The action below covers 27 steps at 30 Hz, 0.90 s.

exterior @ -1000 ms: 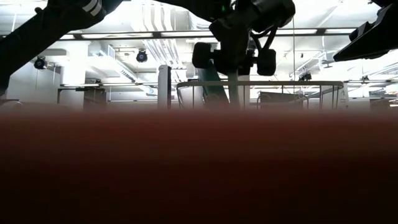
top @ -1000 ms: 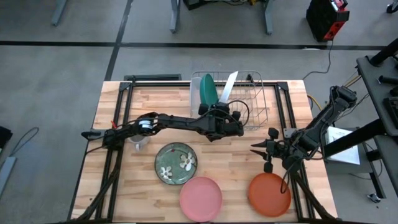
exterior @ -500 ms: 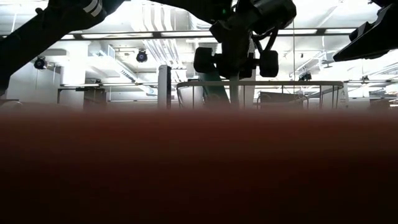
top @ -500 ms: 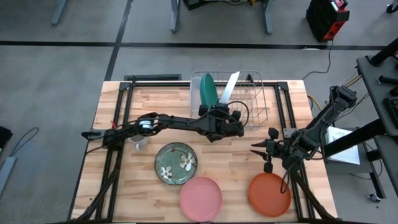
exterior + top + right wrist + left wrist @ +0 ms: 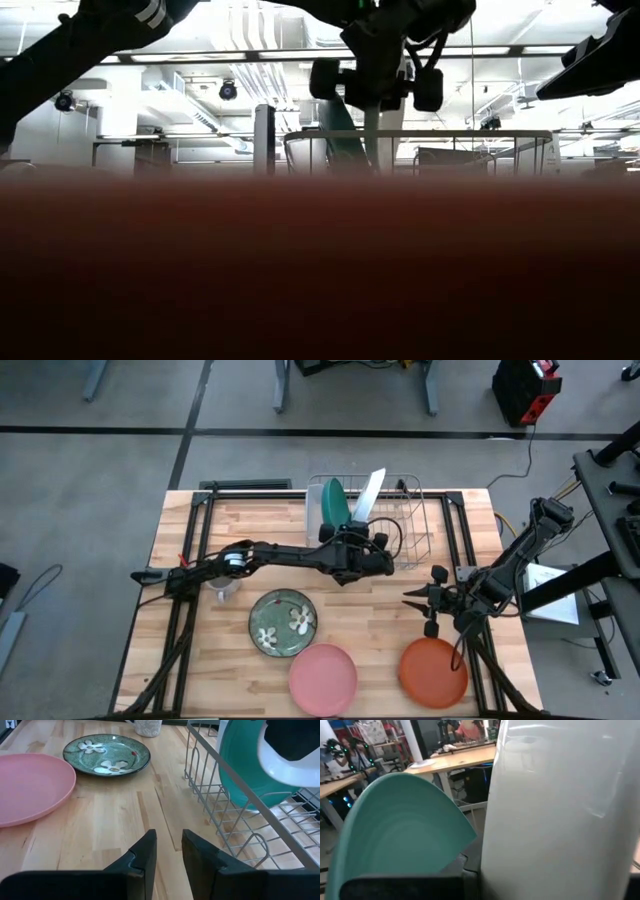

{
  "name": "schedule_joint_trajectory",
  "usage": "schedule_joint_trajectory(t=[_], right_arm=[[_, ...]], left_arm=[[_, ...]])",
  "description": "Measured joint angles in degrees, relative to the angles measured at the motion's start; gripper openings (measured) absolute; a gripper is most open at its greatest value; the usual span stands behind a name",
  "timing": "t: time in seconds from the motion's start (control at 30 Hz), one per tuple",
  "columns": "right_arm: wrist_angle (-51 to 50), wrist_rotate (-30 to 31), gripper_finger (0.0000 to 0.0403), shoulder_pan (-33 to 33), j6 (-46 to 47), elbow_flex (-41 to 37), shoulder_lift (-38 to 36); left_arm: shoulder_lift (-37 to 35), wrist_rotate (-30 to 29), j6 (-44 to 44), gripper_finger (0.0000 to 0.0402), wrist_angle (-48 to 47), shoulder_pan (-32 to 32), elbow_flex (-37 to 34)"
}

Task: Sort dishes
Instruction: Put the white plate in the dish rack

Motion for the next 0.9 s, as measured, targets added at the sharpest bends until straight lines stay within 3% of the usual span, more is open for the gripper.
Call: schedule_joint_trajectory(t=[0.9], right_arm=[[0.13,-0.04,0.0093,0.02,0.13,-0.07,-0.02]], left_arm=[[2.4,2.82,-3.67,0.0052,0.57,0.13,-1.38]])
